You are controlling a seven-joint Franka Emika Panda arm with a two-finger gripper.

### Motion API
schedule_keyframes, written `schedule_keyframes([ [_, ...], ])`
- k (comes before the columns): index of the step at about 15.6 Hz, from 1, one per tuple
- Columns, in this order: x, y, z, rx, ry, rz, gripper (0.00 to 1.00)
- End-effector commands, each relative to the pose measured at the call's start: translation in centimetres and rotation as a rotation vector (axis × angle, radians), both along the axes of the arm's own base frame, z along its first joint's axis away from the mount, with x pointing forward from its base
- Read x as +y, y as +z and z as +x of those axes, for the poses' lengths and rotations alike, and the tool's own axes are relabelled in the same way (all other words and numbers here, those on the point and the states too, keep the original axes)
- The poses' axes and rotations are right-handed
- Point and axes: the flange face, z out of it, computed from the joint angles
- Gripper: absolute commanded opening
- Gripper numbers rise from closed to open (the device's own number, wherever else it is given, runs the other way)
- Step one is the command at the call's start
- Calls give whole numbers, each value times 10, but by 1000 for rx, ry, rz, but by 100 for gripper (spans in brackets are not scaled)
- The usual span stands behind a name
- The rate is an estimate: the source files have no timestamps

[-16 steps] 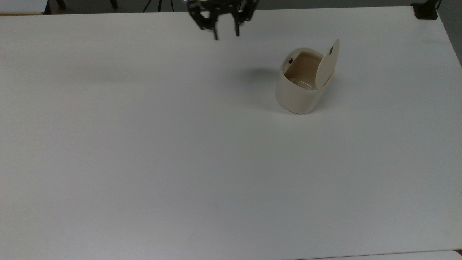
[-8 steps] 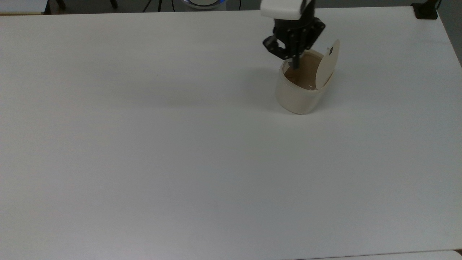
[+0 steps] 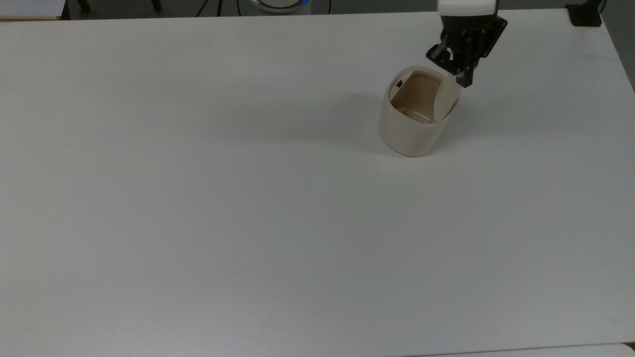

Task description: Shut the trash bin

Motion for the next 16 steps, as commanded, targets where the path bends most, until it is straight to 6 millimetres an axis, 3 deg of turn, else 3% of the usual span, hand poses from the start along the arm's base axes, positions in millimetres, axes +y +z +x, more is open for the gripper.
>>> schedule_keyframes([
  [1, 14, -15, -1, 19, 53, -11, 0],
  [5, 9, -37, -9, 96, 108, -68, 0],
  [9, -15, -51, -19, 237, 202, -153, 0],
  [11, -33, -54, -14, 271, 186, -171, 0],
  [16, -51, -84, -14, 308, 188, -225, 0],
])
